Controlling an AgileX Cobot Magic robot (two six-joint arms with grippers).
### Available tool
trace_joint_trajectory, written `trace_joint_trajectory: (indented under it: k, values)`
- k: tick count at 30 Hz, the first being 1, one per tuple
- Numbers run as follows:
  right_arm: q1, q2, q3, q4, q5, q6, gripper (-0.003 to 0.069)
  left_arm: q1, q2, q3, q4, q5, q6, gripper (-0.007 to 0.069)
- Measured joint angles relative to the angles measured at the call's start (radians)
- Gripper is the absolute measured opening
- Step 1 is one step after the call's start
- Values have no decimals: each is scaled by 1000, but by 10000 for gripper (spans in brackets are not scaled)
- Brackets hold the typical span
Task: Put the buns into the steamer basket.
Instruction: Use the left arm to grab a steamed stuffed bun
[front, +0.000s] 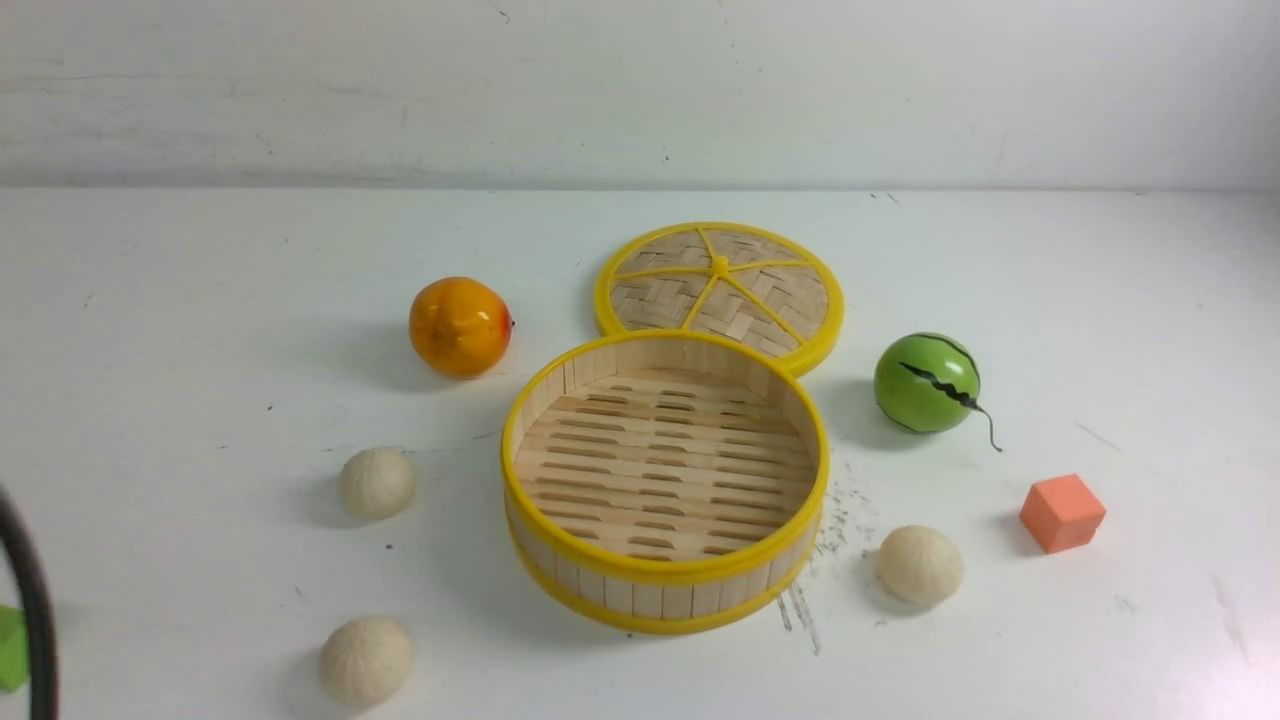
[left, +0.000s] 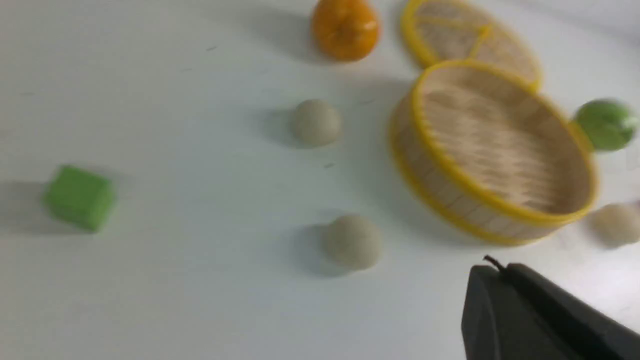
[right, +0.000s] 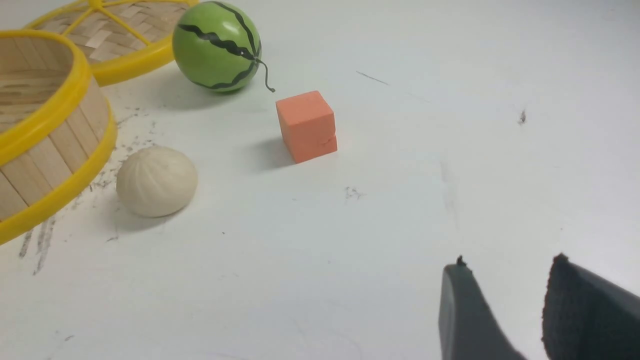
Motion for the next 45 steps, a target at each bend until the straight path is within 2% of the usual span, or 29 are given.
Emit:
trace_joint_trajectory:
  k: [1, 6, 8, 9, 11, 13, 15, 18, 19, 22, 24, 28, 35, 45]
  values:
    - [0, 0, 0, 0, 0, 0, 239, -24, 96, -71, 87, 53, 27, -14]
    - [0, 0, 0, 0, 0, 0, 239, -168, 278, -180, 192, 100, 57, -14]
    - [0, 0, 0, 0, 0, 0, 239, -278, 393, -230, 255, 114, 49, -14]
    - [0, 0, 0, 0, 0, 0, 239, -278, 402, -233, 261, 114, 47, -14]
    - [0, 0, 0, 0, 0, 0, 239, -348, 535, -272, 327, 108, -18, -14]
    - [0, 0, 0, 0, 0, 0, 239, -367, 623, -309, 361, 103, -77, -5]
    - [0, 0, 0, 0, 0, 0, 239, -372, 720, -344, 376, 92, -113, 33]
    - [0, 0, 0, 0, 0, 0, 239, -374, 848, -384, 374, 58, -140, 129]
    - [0, 0, 0, 0, 0, 0, 239, -374, 856, -389, 374, 54, -144, 137]
    - [0, 0, 0, 0, 0, 0, 239, -374, 990, -422, 365, -19, -181, 303]
    - [0, 0, 0, 0, 0, 0, 239, -374, 1050, -431, 365, -67, -201, 384]
    - [0, 0, 0, 0, 0, 0, 239, -357, 1144, -438, 347, -152, -215, 469]
    - [0, 0, 0, 0, 0, 0, 239, -255, 1289, -438, 292, -277, -222, 479]
    - [0, 0, 0, 0, 0, 0, 239, -248, 1377, -452, 281, -408, -222, 443]
